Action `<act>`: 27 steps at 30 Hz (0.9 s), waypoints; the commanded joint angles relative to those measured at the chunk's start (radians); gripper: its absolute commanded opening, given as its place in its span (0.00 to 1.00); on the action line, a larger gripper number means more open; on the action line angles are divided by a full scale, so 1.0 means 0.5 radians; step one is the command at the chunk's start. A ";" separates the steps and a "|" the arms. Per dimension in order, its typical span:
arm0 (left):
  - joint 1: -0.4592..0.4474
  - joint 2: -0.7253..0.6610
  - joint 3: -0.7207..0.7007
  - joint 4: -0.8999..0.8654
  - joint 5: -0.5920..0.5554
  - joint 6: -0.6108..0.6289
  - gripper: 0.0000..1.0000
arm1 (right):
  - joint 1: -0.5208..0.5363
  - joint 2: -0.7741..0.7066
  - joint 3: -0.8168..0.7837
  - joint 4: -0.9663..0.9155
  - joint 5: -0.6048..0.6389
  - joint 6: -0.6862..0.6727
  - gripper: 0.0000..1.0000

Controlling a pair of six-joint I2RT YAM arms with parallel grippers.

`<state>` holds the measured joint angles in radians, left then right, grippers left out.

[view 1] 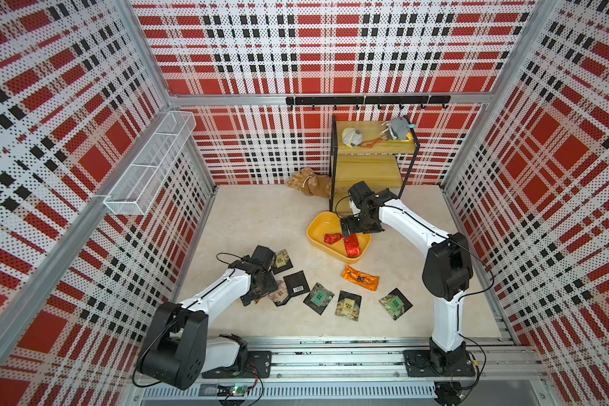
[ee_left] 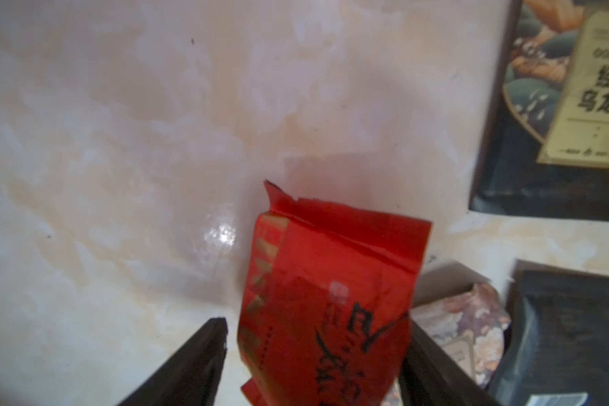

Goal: Put the tea bags into the storage box
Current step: Pick up the tea bag from the center of the board.

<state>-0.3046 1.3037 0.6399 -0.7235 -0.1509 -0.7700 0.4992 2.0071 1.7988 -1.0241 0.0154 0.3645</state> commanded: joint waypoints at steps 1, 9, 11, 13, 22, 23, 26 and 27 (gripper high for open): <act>-0.051 0.047 0.016 0.068 -0.011 -0.024 0.72 | -0.009 -0.135 -0.095 -0.004 0.050 0.016 1.00; -0.077 0.067 0.008 0.122 -0.008 -0.025 0.52 | -0.012 -0.375 -0.434 0.038 0.087 0.049 1.00; -0.078 0.044 0.026 0.118 -0.006 -0.020 0.48 | -0.011 -0.426 -0.501 0.057 0.086 0.065 1.00; -0.075 0.017 0.051 0.118 0.012 -0.016 0.42 | -0.011 -0.464 -0.549 0.068 0.086 0.075 1.00; -0.067 -0.102 0.242 -0.007 -0.002 -0.007 0.30 | -0.011 -0.511 -0.649 0.084 0.079 0.084 1.00; -0.065 -0.115 0.256 -0.010 0.010 -0.005 0.29 | -0.011 -0.509 -0.655 0.086 0.072 0.084 1.00; -0.062 -0.147 0.332 -0.013 0.082 -0.009 0.25 | -0.008 -0.511 -0.682 0.097 0.049 0.084 1.00; -0.062 -0.154 0.374 -0.013 0.118 -0.009 0.25 | -0.008 -0.517 -0.705 0.101 0.037 0.087 1.00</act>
<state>-0.3386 1.2514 0.7792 -0.7116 -0.1265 -0.7784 0.4980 1.7775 1.4662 -0.9882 0.0433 0.3954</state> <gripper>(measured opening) 0.255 0.999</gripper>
